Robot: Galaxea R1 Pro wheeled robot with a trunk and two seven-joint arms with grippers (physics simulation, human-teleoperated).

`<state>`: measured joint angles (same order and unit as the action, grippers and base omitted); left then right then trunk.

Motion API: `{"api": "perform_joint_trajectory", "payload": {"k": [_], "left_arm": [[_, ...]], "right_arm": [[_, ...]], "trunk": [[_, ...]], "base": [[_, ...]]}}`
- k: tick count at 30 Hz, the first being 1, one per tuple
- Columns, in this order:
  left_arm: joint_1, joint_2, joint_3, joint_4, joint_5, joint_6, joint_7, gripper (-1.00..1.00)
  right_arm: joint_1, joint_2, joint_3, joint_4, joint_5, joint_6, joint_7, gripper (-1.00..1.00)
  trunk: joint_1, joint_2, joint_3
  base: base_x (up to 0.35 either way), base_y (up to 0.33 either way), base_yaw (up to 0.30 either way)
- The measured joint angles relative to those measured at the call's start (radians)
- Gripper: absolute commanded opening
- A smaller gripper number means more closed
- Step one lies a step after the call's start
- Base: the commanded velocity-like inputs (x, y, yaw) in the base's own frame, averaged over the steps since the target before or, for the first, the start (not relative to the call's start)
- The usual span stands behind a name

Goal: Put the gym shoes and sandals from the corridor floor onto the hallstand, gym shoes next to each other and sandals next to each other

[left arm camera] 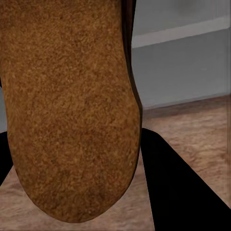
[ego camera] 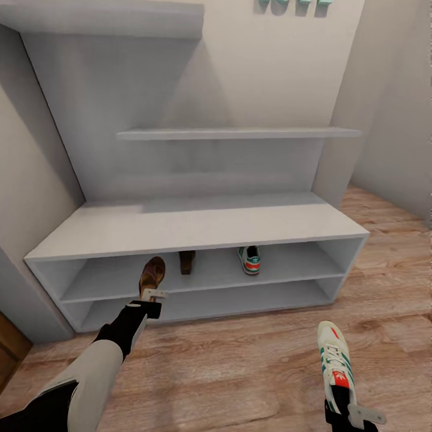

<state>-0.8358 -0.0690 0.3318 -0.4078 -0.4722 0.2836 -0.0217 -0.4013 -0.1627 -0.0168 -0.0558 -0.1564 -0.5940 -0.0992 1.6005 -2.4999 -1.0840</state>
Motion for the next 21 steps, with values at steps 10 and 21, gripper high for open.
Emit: {"api": "perform_joint_trajectory", "payload": {"k": [10, 21], "left_arm": [[0.000, 0.001, 0.000, 0.000, 0.002, 0.000, -0.001, -1.00], [0.000, 0.000, -0.001, 0.000, 0.003, 0.002, -0.006, -1.00]], "right_arm": [[0.000, 0.000, 0.001, 0.000, 0.000, -0.001, 0.000, -1.00], [0.000, 0.000, 0.001, -0.001, 0.000, -0.001, -0.001, -1.00]], "trunk": [[0.000, 0.000, 0.000], [0.000, 0.000, 0.000]], "base": [[0.169, 0.000, -0.007], [0.193, 0.000, 0.000]]}}
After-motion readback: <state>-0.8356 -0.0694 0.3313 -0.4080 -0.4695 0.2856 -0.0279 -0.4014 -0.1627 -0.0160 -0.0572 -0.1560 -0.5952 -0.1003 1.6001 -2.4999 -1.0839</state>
